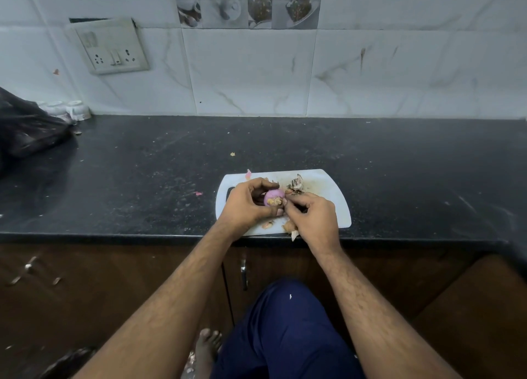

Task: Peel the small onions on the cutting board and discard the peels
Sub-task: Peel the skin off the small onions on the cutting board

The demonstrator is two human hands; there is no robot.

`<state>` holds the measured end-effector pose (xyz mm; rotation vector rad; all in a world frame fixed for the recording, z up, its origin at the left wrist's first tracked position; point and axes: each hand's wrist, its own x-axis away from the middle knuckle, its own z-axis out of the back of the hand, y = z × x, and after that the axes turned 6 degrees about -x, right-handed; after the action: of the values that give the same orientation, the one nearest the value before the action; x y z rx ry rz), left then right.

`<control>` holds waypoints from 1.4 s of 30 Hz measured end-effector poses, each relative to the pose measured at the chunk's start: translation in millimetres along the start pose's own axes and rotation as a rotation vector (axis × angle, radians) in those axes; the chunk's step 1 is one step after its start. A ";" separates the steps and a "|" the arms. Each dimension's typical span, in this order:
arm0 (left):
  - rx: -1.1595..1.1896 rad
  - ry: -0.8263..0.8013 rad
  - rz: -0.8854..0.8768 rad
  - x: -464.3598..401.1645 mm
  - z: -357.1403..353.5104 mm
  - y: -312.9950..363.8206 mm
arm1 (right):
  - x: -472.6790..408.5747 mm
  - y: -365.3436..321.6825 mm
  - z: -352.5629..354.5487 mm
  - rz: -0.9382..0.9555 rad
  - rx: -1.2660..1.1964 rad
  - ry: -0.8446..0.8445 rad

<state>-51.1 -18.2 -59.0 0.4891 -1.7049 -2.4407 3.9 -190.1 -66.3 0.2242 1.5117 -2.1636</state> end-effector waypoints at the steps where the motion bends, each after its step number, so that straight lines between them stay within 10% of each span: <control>1: 0.000 0.009 0.000 0.2 -0.4 0.3 | 0.0 -1.2 -0.2 -0.001 0.011 0.007; 42: -0.222 -0.061 -0.098 -1.7 -4.1 0.8 | -2.3 -0.2 6.5 0.001 0.023 -0.043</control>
<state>-48.2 -21.7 -59.3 0.4846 -1.4376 -2.6980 6.7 -195.3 -62.8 0.1843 1.4635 -2.1716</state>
